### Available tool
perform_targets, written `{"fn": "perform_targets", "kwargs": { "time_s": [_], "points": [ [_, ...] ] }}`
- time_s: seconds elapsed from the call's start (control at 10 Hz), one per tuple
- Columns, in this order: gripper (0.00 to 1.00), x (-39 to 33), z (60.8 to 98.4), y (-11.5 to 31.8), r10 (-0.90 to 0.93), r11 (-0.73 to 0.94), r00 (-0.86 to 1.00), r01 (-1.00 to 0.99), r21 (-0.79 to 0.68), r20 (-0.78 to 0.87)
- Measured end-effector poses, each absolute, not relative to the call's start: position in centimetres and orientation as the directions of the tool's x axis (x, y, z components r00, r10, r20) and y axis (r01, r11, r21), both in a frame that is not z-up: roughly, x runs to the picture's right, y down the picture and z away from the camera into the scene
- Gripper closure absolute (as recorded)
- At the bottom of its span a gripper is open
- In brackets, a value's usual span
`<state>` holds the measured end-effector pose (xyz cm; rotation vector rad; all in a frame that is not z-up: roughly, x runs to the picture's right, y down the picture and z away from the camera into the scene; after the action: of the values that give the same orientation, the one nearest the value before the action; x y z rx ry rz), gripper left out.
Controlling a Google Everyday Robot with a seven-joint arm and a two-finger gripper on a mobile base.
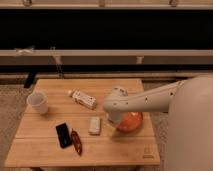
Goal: Drag the ceramic bowl in a circle
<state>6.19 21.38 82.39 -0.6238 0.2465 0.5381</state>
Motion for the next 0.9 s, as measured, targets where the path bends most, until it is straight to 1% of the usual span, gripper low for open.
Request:
{"fn": "perform_targets", "kwargs": {
  "time_s": [0.1,0.3,0.7,0.9],
  "points": [
    [0.23,6.6,82.7,21.8,0.404,0.672,0.827,-0.558,-0.486,-0.391],
    [0.38,7.0,83.0,22.1,0.411,0.663,0.817,-0.573,-0.483,-0.405],
    [0.8,8.5,82.3,21.8,0.441,0.649,0.786,-0.613,-0.45,-0.433],
    [0.97,9.6,82.0,21.4,0.443,0.65,0.775,-0.624,-0.434,-0.451]
  ]
}}
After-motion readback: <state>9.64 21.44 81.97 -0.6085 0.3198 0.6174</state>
